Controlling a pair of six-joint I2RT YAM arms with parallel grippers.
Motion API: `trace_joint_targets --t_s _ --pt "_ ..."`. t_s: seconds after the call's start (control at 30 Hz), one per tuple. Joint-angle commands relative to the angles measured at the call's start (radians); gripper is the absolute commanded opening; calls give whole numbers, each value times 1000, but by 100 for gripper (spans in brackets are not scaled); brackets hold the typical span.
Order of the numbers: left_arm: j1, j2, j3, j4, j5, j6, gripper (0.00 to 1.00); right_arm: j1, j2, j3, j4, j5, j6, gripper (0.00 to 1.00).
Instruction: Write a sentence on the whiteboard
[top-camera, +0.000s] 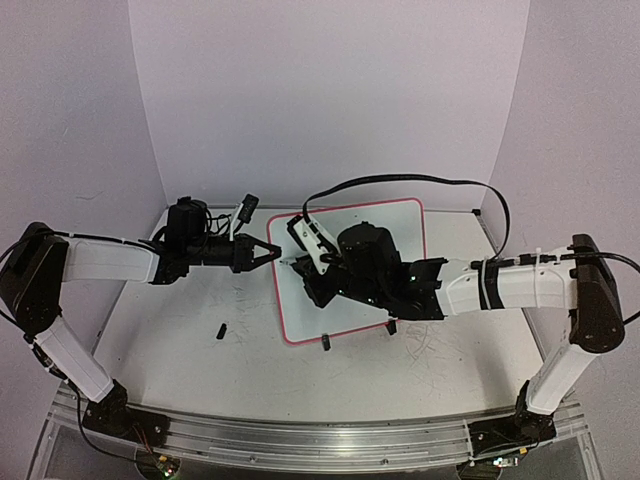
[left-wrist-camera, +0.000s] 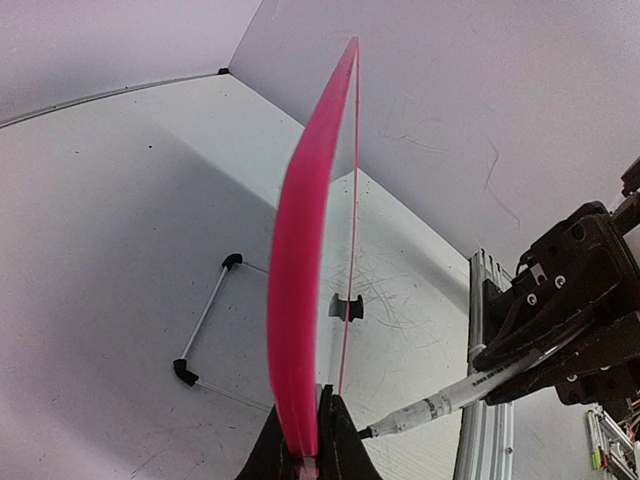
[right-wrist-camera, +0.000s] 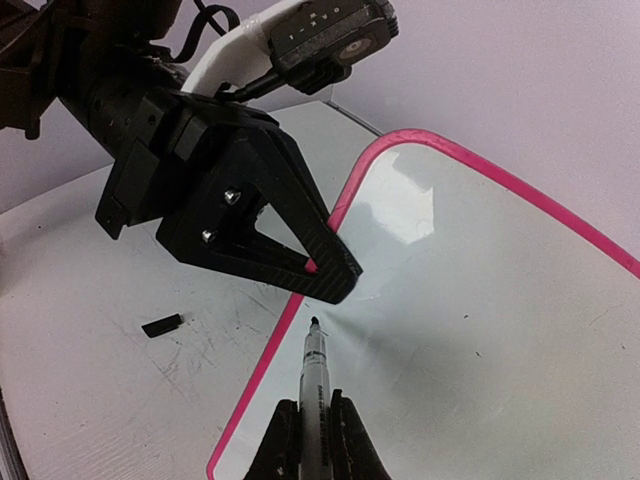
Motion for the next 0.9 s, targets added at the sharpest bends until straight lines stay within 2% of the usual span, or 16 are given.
trace_joint_targets --t_s 0.0,0.87 --pt "-4 -15 -10 11 -49 65 0 6 2 35 36 45 -1 0" --pt "-4 -31 -8 11 -43 65 0 5 36 45 28 83 8 0"
